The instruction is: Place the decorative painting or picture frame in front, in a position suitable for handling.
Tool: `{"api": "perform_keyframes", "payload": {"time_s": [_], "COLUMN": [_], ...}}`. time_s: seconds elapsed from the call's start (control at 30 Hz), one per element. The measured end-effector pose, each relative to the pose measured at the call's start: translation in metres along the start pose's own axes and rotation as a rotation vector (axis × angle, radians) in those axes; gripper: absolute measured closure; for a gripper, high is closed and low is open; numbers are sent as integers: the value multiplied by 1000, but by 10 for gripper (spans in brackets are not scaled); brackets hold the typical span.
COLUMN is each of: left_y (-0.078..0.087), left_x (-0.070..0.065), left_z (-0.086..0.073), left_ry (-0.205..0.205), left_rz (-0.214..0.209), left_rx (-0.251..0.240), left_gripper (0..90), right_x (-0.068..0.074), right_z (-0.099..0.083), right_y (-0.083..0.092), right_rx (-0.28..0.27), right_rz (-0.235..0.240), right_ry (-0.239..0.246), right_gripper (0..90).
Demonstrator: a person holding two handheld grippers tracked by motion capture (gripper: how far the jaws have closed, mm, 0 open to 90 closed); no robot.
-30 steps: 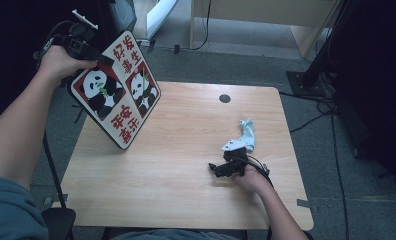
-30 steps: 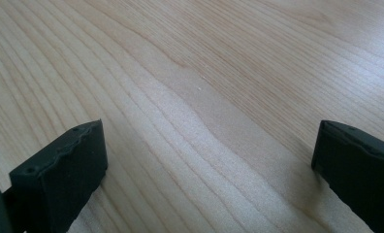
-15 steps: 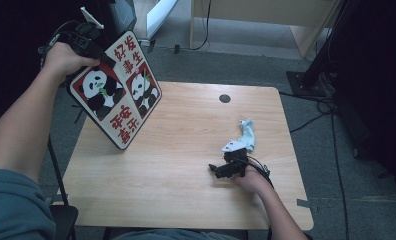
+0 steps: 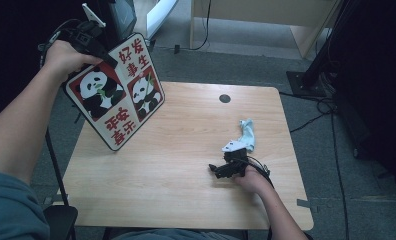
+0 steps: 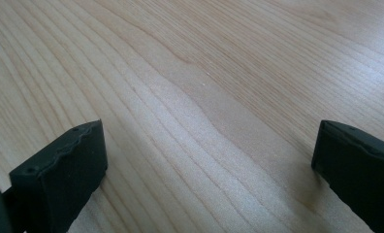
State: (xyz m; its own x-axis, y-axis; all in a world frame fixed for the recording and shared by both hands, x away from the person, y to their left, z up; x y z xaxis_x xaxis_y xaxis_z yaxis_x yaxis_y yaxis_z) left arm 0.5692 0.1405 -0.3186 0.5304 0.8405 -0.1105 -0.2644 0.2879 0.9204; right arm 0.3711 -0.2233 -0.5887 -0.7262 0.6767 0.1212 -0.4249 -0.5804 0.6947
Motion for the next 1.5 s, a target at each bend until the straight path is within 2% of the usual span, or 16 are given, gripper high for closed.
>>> {"api": "perform_keyframes", "payload": {"time_s": [0.03, 0.07, 0.1, 0.17, 0.2, 0.23, 0.27, 0.4, 0.43, 0.6, 0.67, 0.87, 1.03, 1.23, 1.5], "left_y": [2, 2, 6, 11, 11, 16, 16, 17, 17, 16, 15, 12, 6, -2, -9], "left_x": [-6, -6, -14, -23, -23, -35, -35, -65, -65, -100, -112, -126, -140, -150, -162], "left_z": [0, 0, 0, -1, -1, -3, -3, -7, -7, -13, -15, -18, -22, -25, -24], "left_ry": [-12, -12, -33, -43, -43, -51, -51, -70, -70, -145, -147, -157, -195, -221, -232], "left_rz": [16, 16, 16, -2, -2, -27, -27, -87, -87, -126, -148, -153, -146, -148, -162], "left_rx": [-1, -1, -7, -15, -15, -17, -17, 0, 0, -3, -9, -12, 1, 16, 19], "left_gripper": [815, 813, 813, 812, 812, 812, 812, 814, 814, 813, 812, 812, 810, 809, 809], "right_x": [0, 0, 0, 0, 0, 0, 0, 0, 0, 0, 0, 0, 0, 0, 0], "right_z": [0, 0, 0, 0, 0, 0, 0, 0, 0, 0, 0, 0, 0, 0, 0], "right_y": [0, 0, 0, 0, 0, 0, 0, 0, 0, 0, 0, 0, 0, 0, 0], "right_rx": [0, 1, 1, 1, 1, 1, 1, 1, 1, 2, 2, 2, 2, 2, 2], "right_rz": [0, 1, 0, 0, 0, 0, 0, 1, 1, 1, 1, 1, 1, 1, 1], "right_ry": [-1, -1, -1, -1, -1, -2, -2, -1, -1, -1, -1, -1, -1, -1, -1], "right_gripper": [0, 0, 0, 0, 0, 0, 0, 0, 0, 0, 0, 0, 0, 0, 0]}}
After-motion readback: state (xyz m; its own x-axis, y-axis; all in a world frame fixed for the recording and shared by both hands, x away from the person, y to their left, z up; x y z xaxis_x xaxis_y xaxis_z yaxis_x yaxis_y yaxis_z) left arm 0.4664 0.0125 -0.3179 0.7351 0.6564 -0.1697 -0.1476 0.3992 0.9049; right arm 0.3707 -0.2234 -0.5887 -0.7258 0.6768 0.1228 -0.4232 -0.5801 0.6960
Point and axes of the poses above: each handheld gripper's, and its own axes: y roughly backward along the jaws, z roughly out of its top, x roughly to its left, the point moved 9 cm from there along -y, roughly forward along the jaws, and after that the axes turned 8 degrees about z, right-handed, at the moved point
